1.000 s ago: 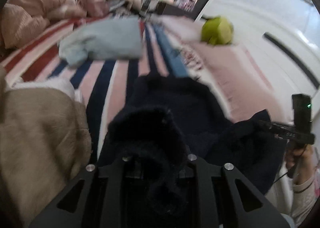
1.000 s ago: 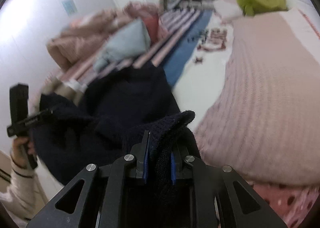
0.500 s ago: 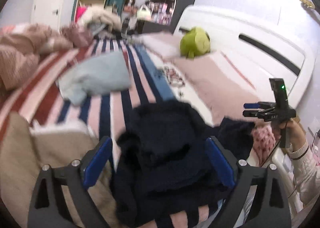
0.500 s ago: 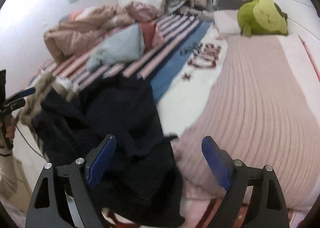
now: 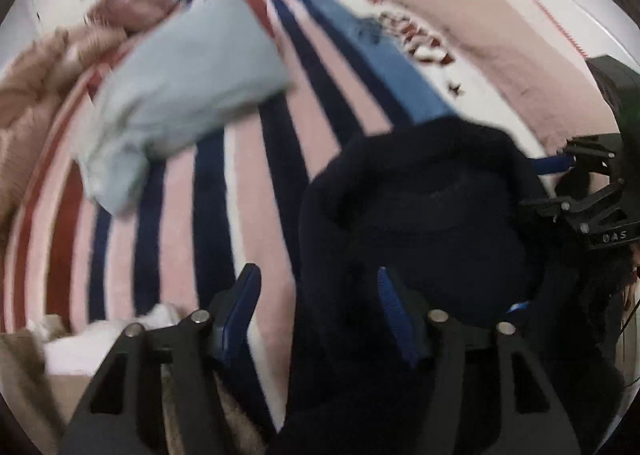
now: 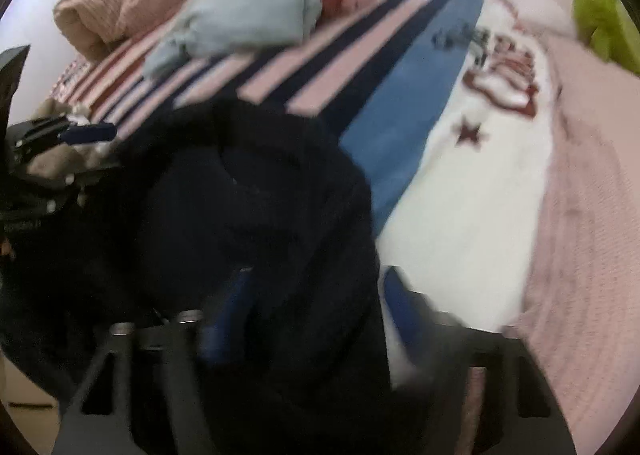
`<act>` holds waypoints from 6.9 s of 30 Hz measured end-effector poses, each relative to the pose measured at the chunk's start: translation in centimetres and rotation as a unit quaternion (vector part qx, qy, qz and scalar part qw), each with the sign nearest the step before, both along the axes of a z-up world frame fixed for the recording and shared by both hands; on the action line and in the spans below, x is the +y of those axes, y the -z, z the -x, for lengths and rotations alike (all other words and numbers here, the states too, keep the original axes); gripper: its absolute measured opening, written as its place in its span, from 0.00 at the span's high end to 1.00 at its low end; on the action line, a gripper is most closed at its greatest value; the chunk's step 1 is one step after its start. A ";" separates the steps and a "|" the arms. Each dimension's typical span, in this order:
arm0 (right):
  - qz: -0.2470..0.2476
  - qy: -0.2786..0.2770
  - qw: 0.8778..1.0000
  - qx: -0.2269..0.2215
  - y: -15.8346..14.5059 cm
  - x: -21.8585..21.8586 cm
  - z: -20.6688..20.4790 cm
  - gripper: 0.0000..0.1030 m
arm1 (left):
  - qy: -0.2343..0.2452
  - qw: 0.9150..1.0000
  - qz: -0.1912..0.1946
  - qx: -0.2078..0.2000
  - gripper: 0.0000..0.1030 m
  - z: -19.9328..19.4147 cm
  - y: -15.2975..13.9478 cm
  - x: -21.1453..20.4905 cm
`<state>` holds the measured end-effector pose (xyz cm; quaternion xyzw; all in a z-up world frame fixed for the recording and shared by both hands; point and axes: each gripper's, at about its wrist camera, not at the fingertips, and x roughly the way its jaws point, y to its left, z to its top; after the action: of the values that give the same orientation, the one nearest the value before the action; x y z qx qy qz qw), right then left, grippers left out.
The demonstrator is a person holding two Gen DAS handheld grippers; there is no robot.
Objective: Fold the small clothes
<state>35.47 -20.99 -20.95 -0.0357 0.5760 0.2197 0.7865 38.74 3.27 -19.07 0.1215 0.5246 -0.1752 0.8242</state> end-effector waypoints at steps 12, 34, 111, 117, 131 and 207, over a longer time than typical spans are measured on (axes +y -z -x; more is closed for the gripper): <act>0.022 0.045 0.999 -0.012 1.3 -2.6 -2.6 0.63 | -0.064 0.997 -0.047 -0.016 0.53 -3.5 0.9 1.7; -0.057 -0.004 0.997 -0.047 -0.9 -5.2 4.2 0.29 | 0.150 0.972 0.182 -0.011 0.09 15.3 -7.5 3.7; -0.089 0.050 0.981 -0.164 -8.3 -4.8 12.3 0.61 | -0.040 0.963 0.240 -0.113 0.11 17.0 -12.0 4.5; -0.107 -0.018 0.982 -0.156 -5.7 0.2 17.9 0.82 | -0.084 0.948 0.300 -0.067 0.08 23.1 -6.4 5.1; -0.118 -0.022 0.981 -0.155 -5.2 1.3 18.5 0.82 | -0.193 0.904 0.380 -0.028 0.08 20.7 2.4 5.3; -0.226 0.172 0.946 -0.154 -3.0 -15.1 23.6 0.88 | 0.042 0.872 0.481 0.077 0.01 10.7 2.4 -9.3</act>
<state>11.90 -36.06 -17.94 0.2094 0.3803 0.1974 0.8789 28.03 -6.02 -21.49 -0.2823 0.4315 -0.4489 0.7298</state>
